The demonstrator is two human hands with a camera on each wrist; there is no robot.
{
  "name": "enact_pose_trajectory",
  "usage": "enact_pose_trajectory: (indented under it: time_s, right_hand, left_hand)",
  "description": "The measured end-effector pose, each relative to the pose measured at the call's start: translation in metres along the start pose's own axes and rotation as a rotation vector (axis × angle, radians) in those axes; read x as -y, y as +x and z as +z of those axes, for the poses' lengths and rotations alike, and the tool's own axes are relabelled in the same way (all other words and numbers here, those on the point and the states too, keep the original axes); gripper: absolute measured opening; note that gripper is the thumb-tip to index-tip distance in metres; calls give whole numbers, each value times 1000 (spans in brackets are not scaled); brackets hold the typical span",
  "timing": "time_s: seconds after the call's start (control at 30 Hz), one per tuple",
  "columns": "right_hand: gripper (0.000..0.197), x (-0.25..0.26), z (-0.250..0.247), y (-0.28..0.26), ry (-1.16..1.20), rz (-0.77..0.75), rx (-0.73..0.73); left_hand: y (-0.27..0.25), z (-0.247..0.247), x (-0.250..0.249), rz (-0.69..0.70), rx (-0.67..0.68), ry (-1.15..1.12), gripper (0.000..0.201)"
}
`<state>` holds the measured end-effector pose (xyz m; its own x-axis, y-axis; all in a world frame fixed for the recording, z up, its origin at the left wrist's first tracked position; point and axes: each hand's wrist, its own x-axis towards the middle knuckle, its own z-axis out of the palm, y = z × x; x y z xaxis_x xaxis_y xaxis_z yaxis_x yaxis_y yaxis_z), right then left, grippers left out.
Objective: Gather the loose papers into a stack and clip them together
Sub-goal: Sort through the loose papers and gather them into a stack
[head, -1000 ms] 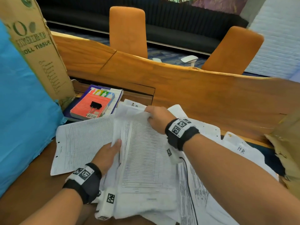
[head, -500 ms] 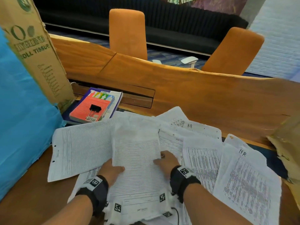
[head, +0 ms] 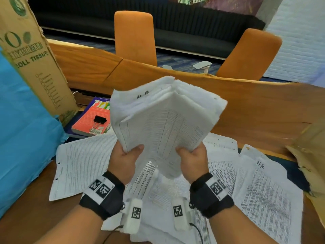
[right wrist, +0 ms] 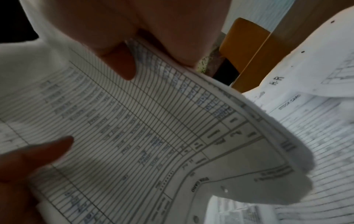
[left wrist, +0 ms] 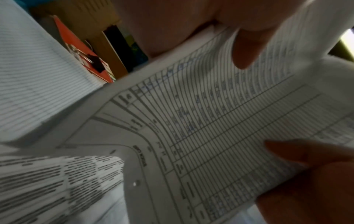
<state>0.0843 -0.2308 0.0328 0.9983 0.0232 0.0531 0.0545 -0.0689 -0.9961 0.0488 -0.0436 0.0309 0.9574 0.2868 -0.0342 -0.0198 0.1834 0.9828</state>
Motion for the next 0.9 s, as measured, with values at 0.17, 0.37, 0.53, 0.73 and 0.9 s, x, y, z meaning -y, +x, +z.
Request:
enact_pose_trajectory:
  time_s: [0.17, 0.37, 0.53, 0.73, 0.9]
  right_hand:
    - [49, -5, -18, -5, 26, -60, -7]
    - [18, 8, -33, 6, 30, 29, -130]
    - [24, 4, -52, 7, 550, 235, -309]
    - [32, -37, -71, -6, 688, 398, -287]
    - [33, -55, -118, -11, 165, 390, -224]
  left_hand:
    - [7, -8, 25, -117, 28, 32, 42]
    - [20, -8, 31, -161, -65, 184, 17]
    - [20, -17, 51, -370, -222, -29, 55]
    - [12, -10, 57, -561, -151, -348, 32]
    - [21, -26, 26, -278, -109, 104, 15]
